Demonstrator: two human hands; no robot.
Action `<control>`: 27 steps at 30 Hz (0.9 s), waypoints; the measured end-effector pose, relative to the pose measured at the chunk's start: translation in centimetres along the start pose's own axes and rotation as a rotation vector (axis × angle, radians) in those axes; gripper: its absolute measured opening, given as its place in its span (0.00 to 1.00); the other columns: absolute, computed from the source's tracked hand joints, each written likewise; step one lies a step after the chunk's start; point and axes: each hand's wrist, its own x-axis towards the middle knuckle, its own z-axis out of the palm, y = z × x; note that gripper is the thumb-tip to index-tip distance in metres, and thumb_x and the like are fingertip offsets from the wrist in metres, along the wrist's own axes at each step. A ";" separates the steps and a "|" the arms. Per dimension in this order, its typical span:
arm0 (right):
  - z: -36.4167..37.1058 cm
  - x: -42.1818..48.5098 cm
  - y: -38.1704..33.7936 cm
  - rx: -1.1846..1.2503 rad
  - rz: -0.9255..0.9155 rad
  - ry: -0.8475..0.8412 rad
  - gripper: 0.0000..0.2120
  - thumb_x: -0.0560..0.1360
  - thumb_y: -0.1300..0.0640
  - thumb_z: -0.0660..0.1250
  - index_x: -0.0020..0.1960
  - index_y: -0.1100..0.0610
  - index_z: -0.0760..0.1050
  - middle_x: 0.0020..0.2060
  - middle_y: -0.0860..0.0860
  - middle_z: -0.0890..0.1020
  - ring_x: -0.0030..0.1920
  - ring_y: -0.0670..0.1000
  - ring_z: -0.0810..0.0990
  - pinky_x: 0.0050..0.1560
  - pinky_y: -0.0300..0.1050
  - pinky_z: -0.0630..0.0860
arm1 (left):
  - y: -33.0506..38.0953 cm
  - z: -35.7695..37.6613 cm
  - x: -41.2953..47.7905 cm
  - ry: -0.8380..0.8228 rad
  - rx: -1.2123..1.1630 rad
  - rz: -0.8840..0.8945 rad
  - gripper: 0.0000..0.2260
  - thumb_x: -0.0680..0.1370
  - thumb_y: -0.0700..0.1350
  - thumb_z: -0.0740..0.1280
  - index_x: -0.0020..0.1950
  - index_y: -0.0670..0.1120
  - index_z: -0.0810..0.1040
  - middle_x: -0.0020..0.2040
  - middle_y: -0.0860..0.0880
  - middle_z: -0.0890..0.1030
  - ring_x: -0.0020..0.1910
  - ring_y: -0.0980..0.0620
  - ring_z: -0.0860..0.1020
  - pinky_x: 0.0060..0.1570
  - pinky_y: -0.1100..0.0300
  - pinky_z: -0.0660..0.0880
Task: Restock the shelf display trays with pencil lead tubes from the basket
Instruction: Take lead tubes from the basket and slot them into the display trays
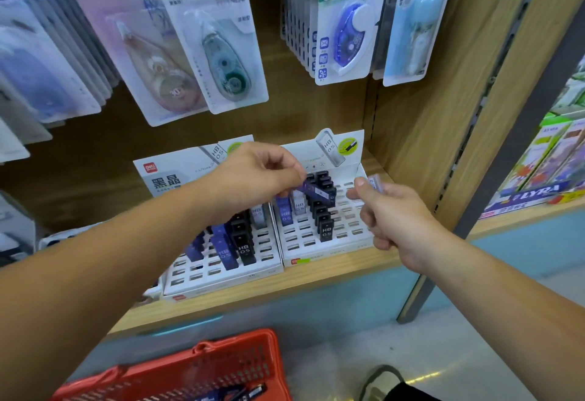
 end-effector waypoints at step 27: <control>1.7 -0.9 -1.6 0.294 -0.084 -0.320 0.15 0.74 0.55 0.75 0.56 0.63 0.80 0.39 0.59 0.84 0.33 0.53 0.79 0.36 0.45 0.77 | -3.4 -0.8 0.7 -0.175 0.762 0.242 0.06 0.80 0.50 0.73 0.53 0.49 0.86 0.43 0.55 0.83 0.41 0.58 0.79 0.42 0.60 0.76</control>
